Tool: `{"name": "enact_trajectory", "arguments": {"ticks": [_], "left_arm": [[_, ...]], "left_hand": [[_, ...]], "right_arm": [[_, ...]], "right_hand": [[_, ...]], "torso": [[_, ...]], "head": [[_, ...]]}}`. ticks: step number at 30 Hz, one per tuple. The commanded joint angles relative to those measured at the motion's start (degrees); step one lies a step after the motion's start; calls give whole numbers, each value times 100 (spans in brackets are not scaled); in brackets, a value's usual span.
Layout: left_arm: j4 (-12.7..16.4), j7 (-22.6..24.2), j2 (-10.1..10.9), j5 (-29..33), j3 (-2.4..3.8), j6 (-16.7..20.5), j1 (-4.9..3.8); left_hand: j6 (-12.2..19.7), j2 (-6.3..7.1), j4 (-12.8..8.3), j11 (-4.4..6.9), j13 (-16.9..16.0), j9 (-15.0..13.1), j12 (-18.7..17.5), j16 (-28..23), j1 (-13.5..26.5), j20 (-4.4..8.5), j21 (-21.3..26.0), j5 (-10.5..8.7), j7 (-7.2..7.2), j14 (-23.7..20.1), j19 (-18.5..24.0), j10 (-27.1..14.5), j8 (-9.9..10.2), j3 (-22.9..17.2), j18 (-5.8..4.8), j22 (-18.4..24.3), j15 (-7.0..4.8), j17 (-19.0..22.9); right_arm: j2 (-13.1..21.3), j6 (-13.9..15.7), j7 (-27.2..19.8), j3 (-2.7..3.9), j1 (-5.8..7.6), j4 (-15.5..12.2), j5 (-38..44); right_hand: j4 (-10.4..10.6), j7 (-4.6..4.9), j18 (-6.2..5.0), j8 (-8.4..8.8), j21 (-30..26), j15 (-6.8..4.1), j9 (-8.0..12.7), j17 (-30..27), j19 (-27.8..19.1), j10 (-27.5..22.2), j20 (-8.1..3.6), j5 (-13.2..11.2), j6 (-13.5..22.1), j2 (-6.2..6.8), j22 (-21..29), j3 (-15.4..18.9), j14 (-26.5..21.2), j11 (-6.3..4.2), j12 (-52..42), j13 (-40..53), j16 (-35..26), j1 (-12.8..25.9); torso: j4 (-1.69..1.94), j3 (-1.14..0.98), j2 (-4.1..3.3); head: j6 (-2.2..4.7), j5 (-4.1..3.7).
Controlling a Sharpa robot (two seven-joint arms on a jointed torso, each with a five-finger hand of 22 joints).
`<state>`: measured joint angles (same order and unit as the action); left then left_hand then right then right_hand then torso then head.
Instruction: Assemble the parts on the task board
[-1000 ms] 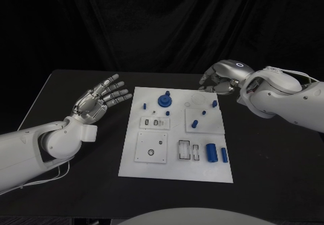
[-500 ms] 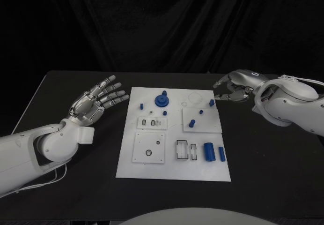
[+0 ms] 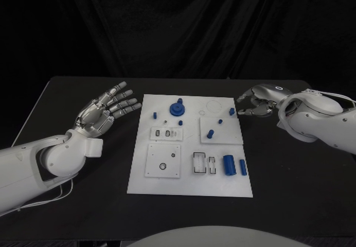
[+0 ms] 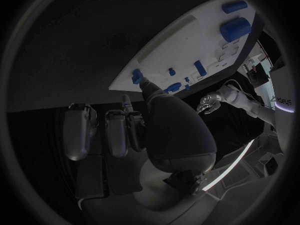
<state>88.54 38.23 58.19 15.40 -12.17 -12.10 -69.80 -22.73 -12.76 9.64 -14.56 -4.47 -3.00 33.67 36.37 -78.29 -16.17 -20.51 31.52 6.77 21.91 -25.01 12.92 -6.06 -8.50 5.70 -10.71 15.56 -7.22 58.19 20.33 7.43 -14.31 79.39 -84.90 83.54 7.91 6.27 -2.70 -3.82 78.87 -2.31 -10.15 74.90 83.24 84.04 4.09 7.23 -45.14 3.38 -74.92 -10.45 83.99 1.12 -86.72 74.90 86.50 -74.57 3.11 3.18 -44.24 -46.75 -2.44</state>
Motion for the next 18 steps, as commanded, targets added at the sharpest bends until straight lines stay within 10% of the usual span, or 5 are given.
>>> {"name": "enact_trajectory", "arguments": {"ticks": [1,18], "left_arm": [[-1,30,-9,28,5,-75,13],[-24,-23,-17,28,5,-111,33]], "left_hand": [[-35,-9,4,-28,1,-6,20,32,61,-12,-23,17,1,-48,36,22,-28,-33,-85,-6,-5,7],[-31,-7,1,-31,1,-6,23,35,68,-12,-24,17,0,-52,39,24,-27,-43,-85,-7,-5,9]], "right_arm": [[-40,-27,42,2,-40,72,-7],[-295,-127,-20,2,-124,368,-8]], "right_hand": [[-5,16,-54,3,-48,-38,9,1097,-27,3,-39,15,19,-18,-867,9,437,-21,36,784,-60,-63],[-27,57,-95,-46,-243,-12,33,913,-123,-59,-18,328,-48,-34,-783,-11,359,12,82,715,-252,-238]], "torso": [[10,-11,-6],[13,-7,-2]], "head": [[-4,-5],[-13,-34]]}}
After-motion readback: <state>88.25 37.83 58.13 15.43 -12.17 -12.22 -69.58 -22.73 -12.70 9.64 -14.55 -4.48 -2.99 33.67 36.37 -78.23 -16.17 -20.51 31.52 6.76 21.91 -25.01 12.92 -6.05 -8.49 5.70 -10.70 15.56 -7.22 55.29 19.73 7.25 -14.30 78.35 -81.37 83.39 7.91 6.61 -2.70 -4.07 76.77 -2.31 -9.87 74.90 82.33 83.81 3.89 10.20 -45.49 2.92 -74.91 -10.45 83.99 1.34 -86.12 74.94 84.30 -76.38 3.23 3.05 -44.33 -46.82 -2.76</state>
